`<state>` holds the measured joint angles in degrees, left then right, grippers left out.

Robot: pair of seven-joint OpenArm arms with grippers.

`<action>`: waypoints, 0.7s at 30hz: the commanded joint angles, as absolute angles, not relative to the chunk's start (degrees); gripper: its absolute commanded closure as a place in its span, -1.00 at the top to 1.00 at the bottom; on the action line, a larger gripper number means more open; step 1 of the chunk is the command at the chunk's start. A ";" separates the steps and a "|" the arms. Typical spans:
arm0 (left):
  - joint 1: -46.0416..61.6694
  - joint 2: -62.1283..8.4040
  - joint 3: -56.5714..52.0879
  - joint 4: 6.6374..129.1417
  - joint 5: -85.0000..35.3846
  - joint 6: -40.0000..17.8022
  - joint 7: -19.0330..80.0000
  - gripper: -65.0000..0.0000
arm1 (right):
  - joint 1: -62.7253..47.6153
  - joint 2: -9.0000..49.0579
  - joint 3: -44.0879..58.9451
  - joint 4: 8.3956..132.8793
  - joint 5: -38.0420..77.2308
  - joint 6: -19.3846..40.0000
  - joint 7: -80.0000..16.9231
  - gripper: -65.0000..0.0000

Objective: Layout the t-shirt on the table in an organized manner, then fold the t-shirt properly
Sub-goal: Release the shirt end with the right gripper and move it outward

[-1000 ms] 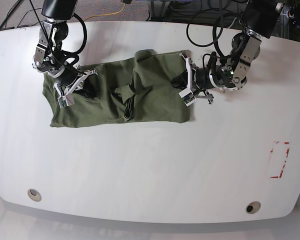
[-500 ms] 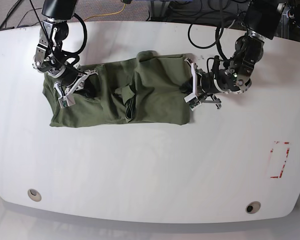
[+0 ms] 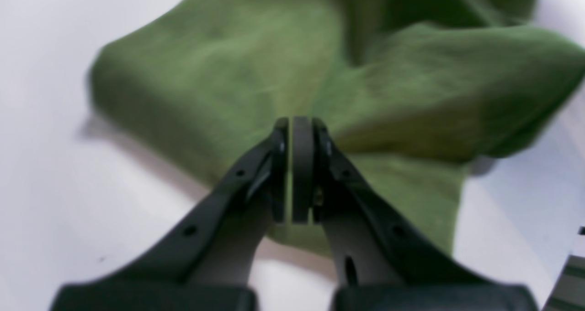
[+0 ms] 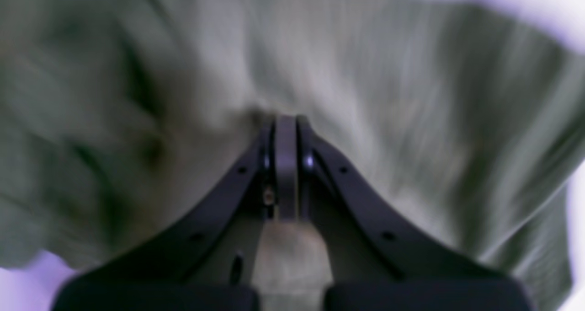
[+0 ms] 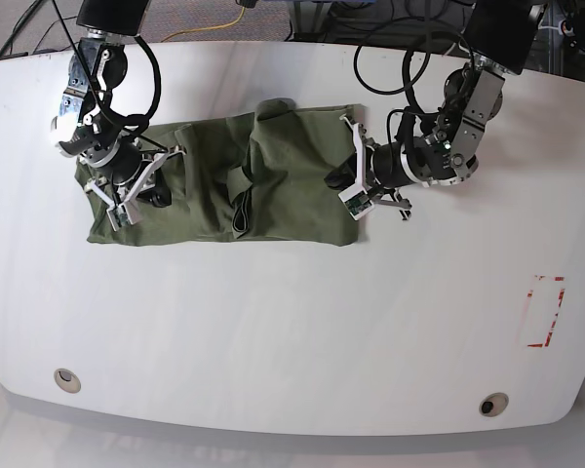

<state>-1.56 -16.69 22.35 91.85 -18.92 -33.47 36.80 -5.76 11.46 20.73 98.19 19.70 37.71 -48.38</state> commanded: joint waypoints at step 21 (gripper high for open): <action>-2.24 -17.27 21.85 90.42 -19.21 -33.27 35.91 -1.00 | 3.03 11.91 44.70 103.78 31.43 37.85 -62.37 0.84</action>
